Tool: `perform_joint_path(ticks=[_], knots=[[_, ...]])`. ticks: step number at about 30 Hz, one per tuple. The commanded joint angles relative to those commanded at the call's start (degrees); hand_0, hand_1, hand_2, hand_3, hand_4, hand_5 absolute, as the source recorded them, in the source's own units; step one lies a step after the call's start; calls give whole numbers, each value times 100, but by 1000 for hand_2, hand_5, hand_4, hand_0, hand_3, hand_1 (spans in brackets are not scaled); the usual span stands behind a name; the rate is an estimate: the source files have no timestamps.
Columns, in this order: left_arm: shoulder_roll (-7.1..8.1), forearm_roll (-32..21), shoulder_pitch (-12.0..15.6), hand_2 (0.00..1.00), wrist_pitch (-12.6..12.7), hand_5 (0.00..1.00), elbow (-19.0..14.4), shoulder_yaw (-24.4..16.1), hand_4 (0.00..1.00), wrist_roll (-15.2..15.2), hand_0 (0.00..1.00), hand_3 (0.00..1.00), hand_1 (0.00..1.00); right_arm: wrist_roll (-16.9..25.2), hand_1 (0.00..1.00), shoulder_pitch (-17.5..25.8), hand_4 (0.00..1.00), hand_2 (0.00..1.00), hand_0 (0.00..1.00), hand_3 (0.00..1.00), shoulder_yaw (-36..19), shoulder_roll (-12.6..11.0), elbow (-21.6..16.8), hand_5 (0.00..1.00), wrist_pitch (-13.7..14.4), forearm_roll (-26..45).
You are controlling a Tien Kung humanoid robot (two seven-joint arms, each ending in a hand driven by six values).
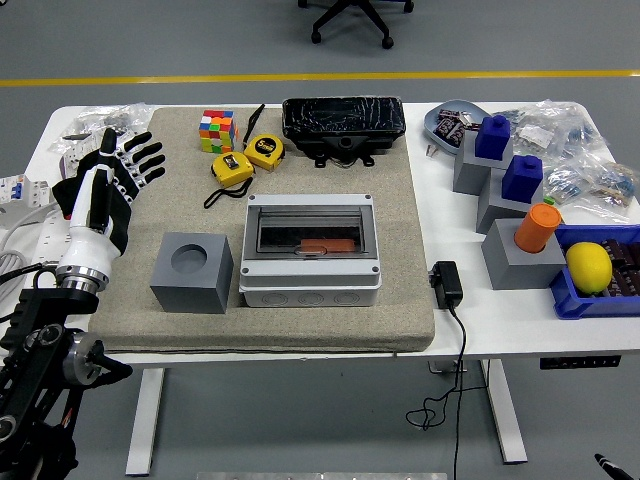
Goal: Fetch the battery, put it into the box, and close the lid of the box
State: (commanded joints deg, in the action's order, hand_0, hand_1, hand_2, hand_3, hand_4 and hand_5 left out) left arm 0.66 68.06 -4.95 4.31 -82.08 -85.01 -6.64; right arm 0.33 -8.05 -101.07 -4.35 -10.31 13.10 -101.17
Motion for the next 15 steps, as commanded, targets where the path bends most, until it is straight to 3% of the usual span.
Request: perform_joint_path(ticks=[4, 5, 11, 12, 15], knots=[[0, 2, -13, 745, 0, 998, 0, 8, 998, 0, 733, 750, 760, 168, 547, 23, 998, 585, 586, 595, -100, 4, 0, 998, -152, 141], [3, 1, -16, 743, 0, 998, 0, 12, 998, 0, 733, 750, 759, 197, 757, 24, 998, 738, 896, 740, -164, 3, 0, 998, -318, 134], [2, -2, -8, 742, 0, 998, 10, 11, 998, 0, 732, 748, 757, 39, 757, 3, 998, 738, 896, 740, -354, 2, 0, 998, -999, -172], [1, -2, -7, 742, 0, 998, 9, 12, 998, 0, 732, 748, 757, -29, 928, -5, 998, 856, 998, 879, -394, 3, 0, 998, -1090, -330], [-1, 2, -13, 742, -1, 998, 10, 9, 998, 1, 732, 748, 757, -229, 928, -17, 998, 856, 998, 879, -524, 10, 0, 998, -1300, -774]])
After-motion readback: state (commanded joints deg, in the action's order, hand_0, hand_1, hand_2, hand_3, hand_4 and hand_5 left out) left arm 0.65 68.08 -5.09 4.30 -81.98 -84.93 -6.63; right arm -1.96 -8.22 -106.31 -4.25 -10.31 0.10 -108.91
